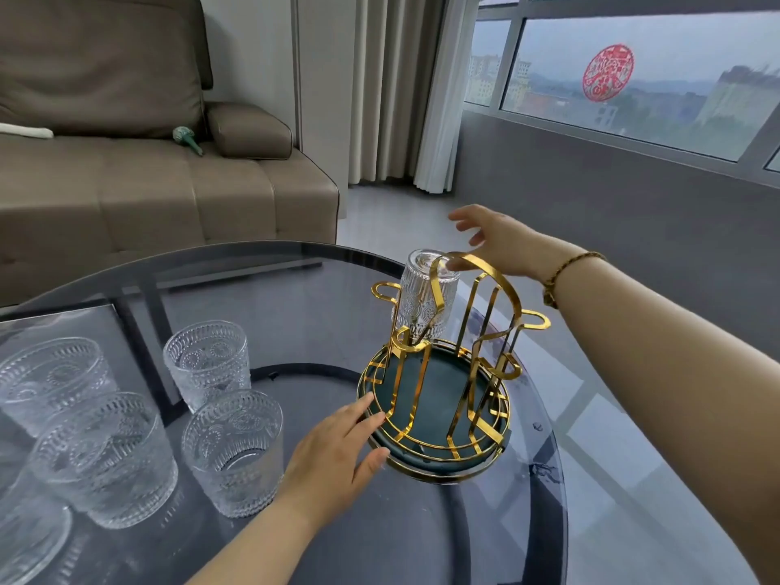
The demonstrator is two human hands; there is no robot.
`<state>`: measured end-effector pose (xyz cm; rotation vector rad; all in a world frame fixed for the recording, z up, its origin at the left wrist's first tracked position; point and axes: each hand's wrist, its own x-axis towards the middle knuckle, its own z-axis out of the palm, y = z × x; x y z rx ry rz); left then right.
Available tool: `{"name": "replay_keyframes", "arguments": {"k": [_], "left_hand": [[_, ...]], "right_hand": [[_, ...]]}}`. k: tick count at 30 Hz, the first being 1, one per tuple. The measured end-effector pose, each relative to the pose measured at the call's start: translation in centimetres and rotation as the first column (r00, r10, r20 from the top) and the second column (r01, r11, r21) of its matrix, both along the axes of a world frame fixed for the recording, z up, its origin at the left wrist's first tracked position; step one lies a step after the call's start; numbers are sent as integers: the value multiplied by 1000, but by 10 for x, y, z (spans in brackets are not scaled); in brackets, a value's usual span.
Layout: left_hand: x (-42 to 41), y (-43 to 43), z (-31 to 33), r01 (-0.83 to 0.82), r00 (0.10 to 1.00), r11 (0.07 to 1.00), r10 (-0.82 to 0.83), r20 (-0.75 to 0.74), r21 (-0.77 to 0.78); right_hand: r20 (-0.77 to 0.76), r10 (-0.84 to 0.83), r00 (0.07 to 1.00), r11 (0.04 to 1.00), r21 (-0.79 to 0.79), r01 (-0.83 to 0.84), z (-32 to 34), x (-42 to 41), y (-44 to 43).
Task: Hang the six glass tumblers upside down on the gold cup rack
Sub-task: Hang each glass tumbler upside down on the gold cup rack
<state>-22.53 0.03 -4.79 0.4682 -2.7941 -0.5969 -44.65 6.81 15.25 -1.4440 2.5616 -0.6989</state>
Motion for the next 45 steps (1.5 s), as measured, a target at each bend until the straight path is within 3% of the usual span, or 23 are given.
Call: {"name": "replay_keyframes", "arguments": {"k": [2,4,7,11,17,20,24,32,36,40,42,45], "left_hand": [[4,5,5,-6,999,1000,5,-36,-24],[13,13,12,29,986,994,-46,-162,-106],[34,30,18,68,958,984,-111,-266,-167],[77,41,21,22,935,993,-61,-349,-116],[150,28,26,-209,918,975,168,-360,-79],[174,20,19,-329,915,943,304,-264,-55],[178,12,7,-436,895,900,432,-107,-11],[176,7,-8,-445,893,894,438,-109,-53],[177,7,-2,-437,898,897,429,-99,-68],[175,7,1,-418,906,882,390,-161,-215],[174,6,-2,-419,906,885,393,-158,-204],[175,6,-3,-429,902,902,424,-88,-56]], "right_hand": [[-5,-53,999,996,-76,53,9,8,15],[-41,-88,995,983,-167,80,18,20,31],[-88,-109,990,912,-404,65,29,49,53],[50,53,997,806,-592,-13,18,113,68],[175,220,960,865,-490,-109,-54,193,53],[338,195,921,885,-466,-16,-100,219,35],[452,78,888,958,-279,58,-159,241,12],[355,-54,933,986,-126,106,-192,253,-22],[353,-86,932,973,-170,154,-193,251,-29],[383,-102,918,962,-196,188,-192,251,-30],[400,-101,911,958,-207,197,-191,251,-30],[429,-79,900,955,-227,192,-191,251,-27]]}}
